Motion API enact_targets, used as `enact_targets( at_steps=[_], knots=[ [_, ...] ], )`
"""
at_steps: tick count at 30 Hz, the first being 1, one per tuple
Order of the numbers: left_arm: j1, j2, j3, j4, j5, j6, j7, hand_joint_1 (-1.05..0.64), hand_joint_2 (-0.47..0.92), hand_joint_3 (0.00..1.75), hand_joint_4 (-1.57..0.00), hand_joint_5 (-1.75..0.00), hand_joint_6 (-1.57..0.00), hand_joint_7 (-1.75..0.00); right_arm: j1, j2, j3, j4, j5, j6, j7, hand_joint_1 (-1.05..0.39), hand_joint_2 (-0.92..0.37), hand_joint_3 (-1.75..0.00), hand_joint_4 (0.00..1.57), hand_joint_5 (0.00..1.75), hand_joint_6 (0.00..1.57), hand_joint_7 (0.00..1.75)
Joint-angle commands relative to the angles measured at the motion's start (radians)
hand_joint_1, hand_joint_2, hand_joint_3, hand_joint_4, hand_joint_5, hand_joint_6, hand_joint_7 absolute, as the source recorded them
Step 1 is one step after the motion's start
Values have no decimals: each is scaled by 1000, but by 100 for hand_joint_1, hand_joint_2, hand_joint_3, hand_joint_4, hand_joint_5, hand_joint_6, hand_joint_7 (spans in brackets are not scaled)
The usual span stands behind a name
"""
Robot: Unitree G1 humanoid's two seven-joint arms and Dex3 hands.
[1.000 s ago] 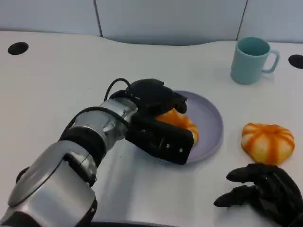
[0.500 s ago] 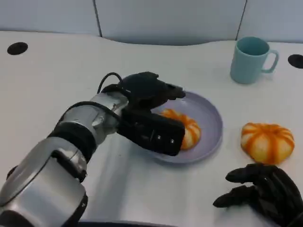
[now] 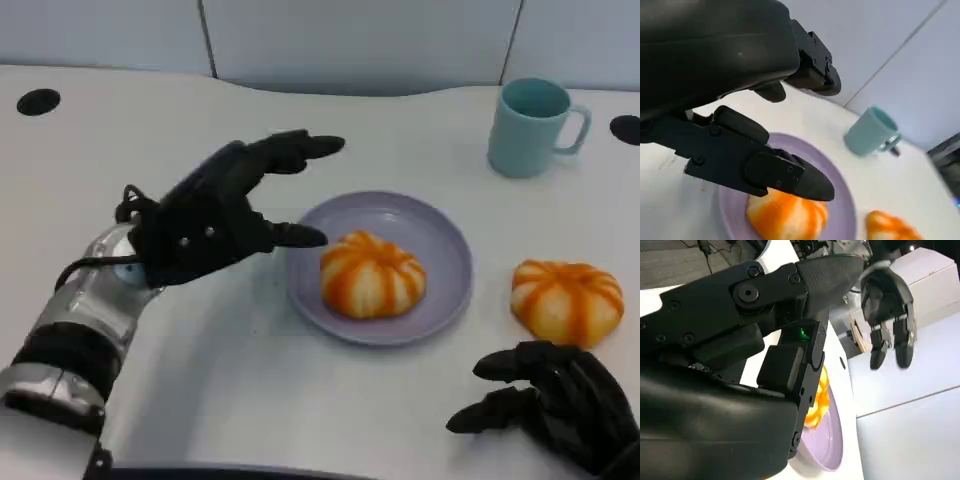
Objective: Grasp the bread from the table and place it into the plate.
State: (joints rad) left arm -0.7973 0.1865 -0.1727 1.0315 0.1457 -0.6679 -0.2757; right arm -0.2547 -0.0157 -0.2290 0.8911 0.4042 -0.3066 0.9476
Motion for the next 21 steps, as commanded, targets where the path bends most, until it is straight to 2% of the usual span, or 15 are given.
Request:
enact_targets(
  at_steps=[1,6,9,15,18,21],
  knots=[
    [113,5,111,-145,-199,32,-146,-71,92,12,-4,-83,-36,-15,18,-7,6,25,-20,19,-26,-62,-92,-15,149,1,136,1],
    [273,8,192,-325,-363,89,-259,-70,92,16,-13,-72,-35,-9,16,-3,6,31,-21,6,-29,-63,-92,-14,149,1,136,1],
    [370,-12,235,-401,-441,104,-286,-66,92,14,-22,-72,-39,-9,19,-2,10,25,-25,5,-32,-62,-92,-15,149,1,136,1],
    [515,-81,294,-529,-535,189,-253,-61,92,11,-41,-82,-52,-14,14,-3,11,43,-30,-18,-39,-63,-92,-17,149,1,136,1],
    [602,-128,324,-597,-616,267,-262,-53,92,11,-39,-90,-55,-13,4,-5,9,70,-33,-19,-45,-65,-92,-14,149,2,137,1],
    [671,-160,342,-654,-655,321,-256,-53,92,10,-40,-98,-60,-12,7,-3,11,57,-31,-27,-40,-65,-92,-15,149,1,136,1]
  ],
)
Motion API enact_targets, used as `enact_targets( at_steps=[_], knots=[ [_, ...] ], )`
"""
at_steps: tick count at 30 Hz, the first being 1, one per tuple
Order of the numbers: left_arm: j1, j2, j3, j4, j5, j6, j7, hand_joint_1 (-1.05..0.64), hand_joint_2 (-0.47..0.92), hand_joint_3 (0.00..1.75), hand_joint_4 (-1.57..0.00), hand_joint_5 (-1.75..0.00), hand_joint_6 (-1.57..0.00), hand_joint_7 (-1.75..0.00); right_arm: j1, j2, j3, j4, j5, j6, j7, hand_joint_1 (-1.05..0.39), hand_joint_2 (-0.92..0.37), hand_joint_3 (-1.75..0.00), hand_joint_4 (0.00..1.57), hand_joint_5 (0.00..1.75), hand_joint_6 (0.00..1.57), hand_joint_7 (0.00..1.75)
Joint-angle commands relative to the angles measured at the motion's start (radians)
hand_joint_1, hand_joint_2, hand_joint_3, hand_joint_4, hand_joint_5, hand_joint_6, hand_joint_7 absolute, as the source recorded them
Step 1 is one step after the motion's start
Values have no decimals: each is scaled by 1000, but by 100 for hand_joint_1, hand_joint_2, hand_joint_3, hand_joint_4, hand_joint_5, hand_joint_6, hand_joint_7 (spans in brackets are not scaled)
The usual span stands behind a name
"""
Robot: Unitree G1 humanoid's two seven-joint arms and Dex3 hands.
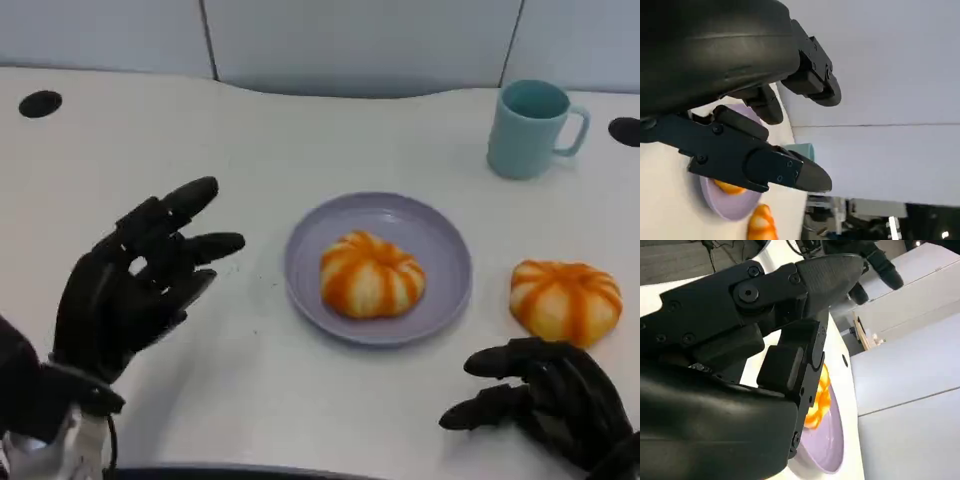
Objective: Grasp the bread from the table and place it into the plate.
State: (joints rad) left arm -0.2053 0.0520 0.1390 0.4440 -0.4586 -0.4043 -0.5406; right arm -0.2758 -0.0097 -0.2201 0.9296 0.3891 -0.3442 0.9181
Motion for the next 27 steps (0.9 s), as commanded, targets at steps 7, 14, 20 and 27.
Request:
enact_targets(
  at_steps=[7,14,20,27],
  knots=[
    [202,-66,46,-158,-73,88,-5,-52,92,20,-28,-149,-70,-21,30,-6,9,7,-19,17,-20,-64,-92,-17,149,2,136,0],
    [274,-80,48,-163,-49,90,8,-49,92,27,-27,-167,-42,-98,37,-13,20,-29,-24,51,-37,-69,-92,-15,150,2,138,1],
    [281,-90,49,-132,-25,77,11,-51,92,20,-24,-174,-34,-120,60,-18,33,-80,-38,60,-74,-67,-92,-17,151,3,139,1],
    [248,-84,57,-51,-6,54,-15,-54,92,17,-25,-175,-33,-126,67,-22,34,-87,-50,36,-103,-70,-92,-17,152,4,139,2]
  ],
)
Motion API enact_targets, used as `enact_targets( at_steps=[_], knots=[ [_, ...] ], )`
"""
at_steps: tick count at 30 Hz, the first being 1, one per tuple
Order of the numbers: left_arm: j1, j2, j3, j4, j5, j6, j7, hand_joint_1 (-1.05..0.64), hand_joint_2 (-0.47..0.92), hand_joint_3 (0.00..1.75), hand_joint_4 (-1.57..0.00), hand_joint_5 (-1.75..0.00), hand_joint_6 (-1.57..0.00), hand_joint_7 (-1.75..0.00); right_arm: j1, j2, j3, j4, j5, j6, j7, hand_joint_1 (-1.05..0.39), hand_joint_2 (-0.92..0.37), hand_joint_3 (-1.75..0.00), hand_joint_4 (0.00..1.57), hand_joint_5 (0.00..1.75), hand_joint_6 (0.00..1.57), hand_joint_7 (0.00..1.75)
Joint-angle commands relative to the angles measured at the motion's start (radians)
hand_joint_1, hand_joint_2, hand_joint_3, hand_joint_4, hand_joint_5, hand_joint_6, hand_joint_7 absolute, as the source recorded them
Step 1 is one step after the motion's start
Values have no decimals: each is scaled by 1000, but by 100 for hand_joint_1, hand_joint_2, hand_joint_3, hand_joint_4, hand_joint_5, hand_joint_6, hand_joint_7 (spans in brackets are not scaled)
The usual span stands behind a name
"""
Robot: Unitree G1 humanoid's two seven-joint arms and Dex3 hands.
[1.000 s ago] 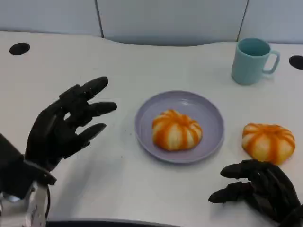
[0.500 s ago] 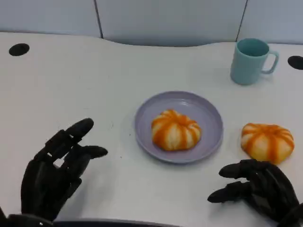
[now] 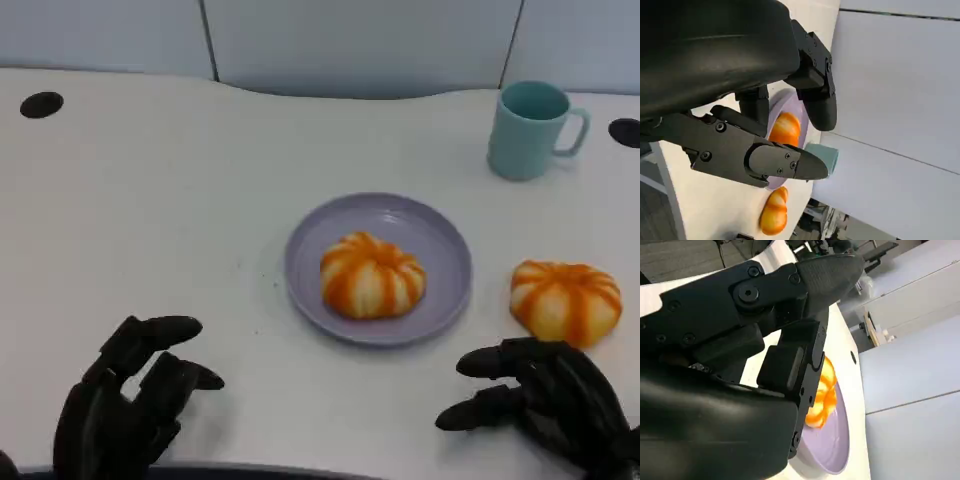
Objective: Grasp the bread from the table and place it into the plate.
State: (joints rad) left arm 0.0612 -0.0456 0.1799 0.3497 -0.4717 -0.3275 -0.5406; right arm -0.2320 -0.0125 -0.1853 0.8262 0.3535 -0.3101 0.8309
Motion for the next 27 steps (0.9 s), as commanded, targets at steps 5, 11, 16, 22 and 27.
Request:
enact_targets(
  at_steps=[5,11,16,22,27],
  knots=[
    [-34,21,19,77,6,-22,-29,-55,92,16,-26,-175,-34,-126,18,-23,1,26,-18,2,-23,-70,-92,-18,151,4,139,2],
    [-50,22,24,111,10,-28,-37,-56,92,14,-27,-175,-35,-126,13,-28,1,34,-24,4,-28,-69,-92,-17,151,4,139,1],
    [-62,15,28,135,3,-41,-54,-55,92,14,-28,-175,-36,-124,-2,-36,-10,66,-12,-6,4,-68,-92,-18,149,4,138,1],
    [-65,8,27,134,21,-45,-30,-55,92,15,-27,-173,-38,-122,-34,-48,-32,137,-2,-62,61,-64,-92,-17,149,4,138,1],
    [-71,12,37,140,25,-49,-33,-54,92,17,-27,-175,-39,-122,-55,-51,-40,180,-1,-68,71,-64,-92,-16,149,4,138,1]
  ],
)
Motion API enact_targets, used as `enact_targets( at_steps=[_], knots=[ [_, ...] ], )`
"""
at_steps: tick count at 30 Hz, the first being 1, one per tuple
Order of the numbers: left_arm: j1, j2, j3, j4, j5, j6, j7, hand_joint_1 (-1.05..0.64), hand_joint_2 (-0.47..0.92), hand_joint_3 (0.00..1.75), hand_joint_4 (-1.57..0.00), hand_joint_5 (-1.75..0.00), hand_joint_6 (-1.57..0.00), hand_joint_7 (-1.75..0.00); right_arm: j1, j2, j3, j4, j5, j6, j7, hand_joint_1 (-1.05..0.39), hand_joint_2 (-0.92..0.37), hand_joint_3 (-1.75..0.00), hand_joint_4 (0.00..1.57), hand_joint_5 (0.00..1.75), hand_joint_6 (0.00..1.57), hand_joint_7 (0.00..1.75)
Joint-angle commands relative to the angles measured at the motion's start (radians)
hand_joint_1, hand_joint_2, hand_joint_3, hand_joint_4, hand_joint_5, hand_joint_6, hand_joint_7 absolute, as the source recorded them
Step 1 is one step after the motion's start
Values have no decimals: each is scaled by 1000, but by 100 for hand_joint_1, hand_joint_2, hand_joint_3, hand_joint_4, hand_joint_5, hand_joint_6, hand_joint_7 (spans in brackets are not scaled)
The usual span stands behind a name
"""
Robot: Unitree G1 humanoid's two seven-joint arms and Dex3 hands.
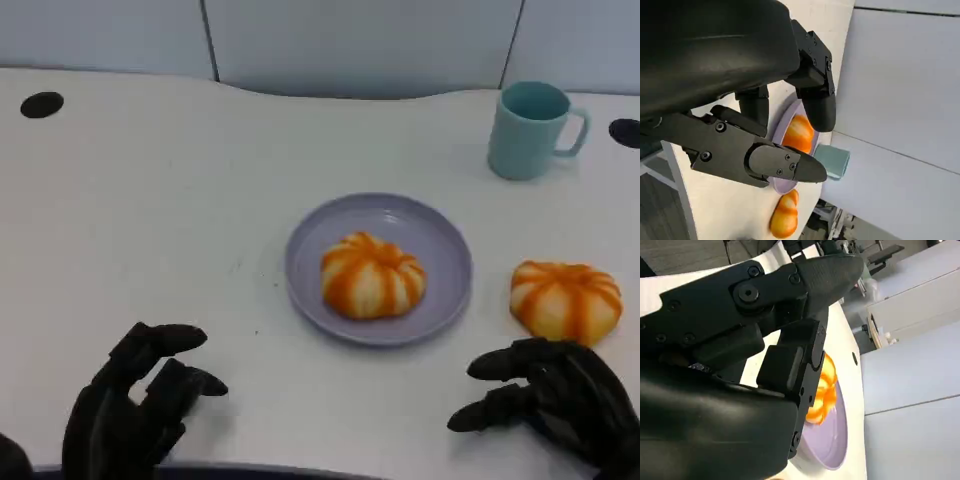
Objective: Grasp the bread from the table and place it into the plate.
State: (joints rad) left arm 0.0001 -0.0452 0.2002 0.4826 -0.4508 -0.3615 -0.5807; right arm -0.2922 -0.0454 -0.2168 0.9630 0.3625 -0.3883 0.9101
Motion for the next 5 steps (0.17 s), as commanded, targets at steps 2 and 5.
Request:
enact_targets(
  at_steps=[2,5],
  knots=[
    [-8,13,21,4,4,-16,5,-53,92,19,-26,-175,-38,-123,4,-17,-8,47,-16,8,-15,-65,-92,-15,150,5,139,1],
    [-6,11,25,-2,4,-10,6,-54,92,18,-25,-175,-37,-124,7,-9,-10,44,-11,4,-12,-66,-92,-15,150,6,140,1]
  ],
)
